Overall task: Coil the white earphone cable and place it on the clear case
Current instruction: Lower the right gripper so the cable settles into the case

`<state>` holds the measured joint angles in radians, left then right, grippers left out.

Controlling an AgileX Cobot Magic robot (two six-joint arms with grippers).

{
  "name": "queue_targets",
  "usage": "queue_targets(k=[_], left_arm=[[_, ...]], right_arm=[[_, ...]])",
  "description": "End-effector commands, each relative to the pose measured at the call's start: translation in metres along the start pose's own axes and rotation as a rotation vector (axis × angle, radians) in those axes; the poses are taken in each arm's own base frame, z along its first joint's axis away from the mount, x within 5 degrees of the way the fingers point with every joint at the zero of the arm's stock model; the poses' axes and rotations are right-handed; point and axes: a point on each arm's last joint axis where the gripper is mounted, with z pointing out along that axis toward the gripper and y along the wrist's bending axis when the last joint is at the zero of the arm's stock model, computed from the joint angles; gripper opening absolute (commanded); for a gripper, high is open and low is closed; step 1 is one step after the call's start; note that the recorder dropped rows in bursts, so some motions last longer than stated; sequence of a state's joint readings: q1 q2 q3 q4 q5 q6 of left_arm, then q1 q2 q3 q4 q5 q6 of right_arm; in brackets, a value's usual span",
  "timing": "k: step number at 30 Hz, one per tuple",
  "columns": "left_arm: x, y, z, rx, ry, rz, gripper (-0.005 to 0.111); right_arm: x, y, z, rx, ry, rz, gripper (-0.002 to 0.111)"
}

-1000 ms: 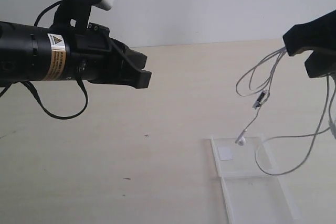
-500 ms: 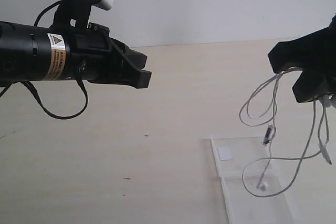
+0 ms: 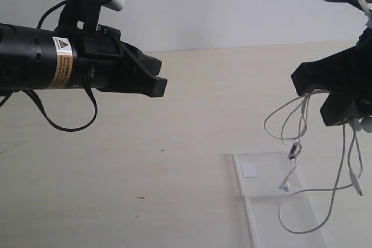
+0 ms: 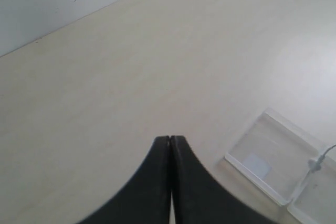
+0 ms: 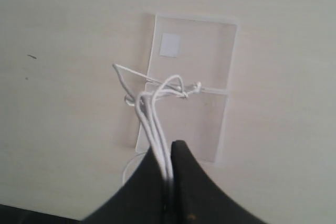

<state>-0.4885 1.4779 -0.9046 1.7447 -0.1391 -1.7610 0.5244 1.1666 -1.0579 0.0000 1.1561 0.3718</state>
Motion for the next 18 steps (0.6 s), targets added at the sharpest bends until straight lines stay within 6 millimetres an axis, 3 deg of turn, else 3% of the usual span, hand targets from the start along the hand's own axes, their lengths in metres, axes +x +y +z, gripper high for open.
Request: queue_targets(k=[1, 18], left_arm=[[0.0016, 0.0017, 0.0001, -0.013, 0.003, -0.001, 0.0], [0.0016, 0.0015, 0.0001, -0.011, 0.003, -0.001, 0.0]], right_arm=[[-0.0013, 0.0, -0.0004, -0.008, -0.023, -0.01, 0.0], [0.0028, -0.0015, 0.0001, 0.009, 0.02, -0.012, 0.0]])
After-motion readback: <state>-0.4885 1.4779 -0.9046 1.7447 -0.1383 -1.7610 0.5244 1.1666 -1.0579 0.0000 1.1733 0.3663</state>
